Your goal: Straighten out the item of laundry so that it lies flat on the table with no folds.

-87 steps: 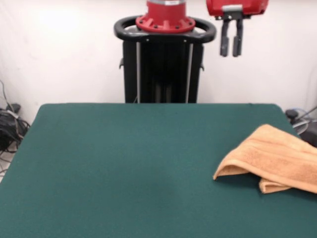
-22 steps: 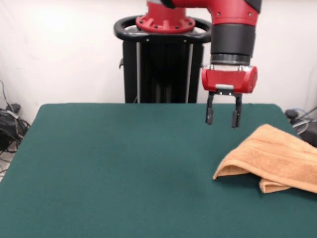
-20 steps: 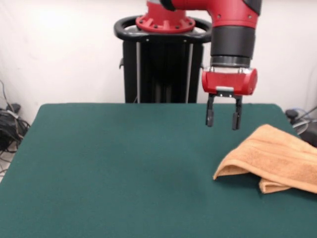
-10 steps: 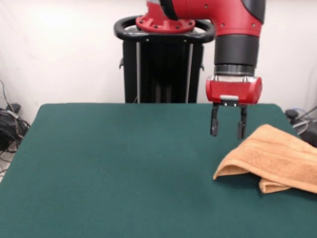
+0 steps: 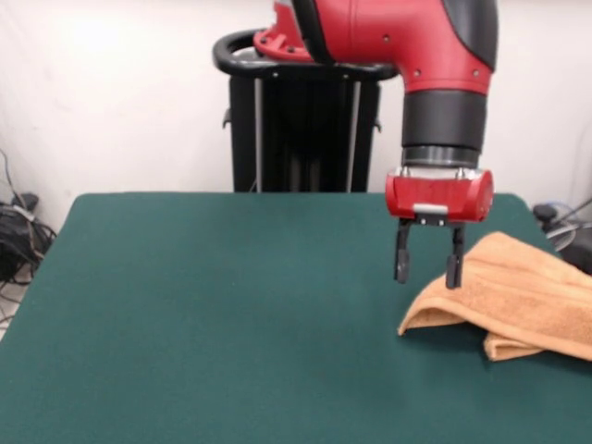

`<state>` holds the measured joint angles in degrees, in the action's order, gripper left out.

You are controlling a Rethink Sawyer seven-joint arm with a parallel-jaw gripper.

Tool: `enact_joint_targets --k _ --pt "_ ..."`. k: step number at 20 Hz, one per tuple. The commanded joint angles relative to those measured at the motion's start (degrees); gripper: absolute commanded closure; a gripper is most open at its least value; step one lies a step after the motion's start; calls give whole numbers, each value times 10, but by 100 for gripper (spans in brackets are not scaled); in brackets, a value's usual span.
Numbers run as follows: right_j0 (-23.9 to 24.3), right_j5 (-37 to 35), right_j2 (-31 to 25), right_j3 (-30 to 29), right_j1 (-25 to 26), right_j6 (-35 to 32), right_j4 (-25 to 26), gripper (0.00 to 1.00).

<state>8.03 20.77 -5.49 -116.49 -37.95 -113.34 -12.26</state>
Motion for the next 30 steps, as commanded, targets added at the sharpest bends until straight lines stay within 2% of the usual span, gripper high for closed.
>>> enact_joint_targets --k 1,15,23,26,30 --pt "3 44 -53 41 49 -165 -24 0" --pt "-16 92 -71 35 133 -187 -36 0" --pt "-38 87 -64 16 157 -193 -69 0" --pt "-43 85 -60 5 156 -195 -75 0" --pt "-54 56 -47 -20 119 -188 -99 0"
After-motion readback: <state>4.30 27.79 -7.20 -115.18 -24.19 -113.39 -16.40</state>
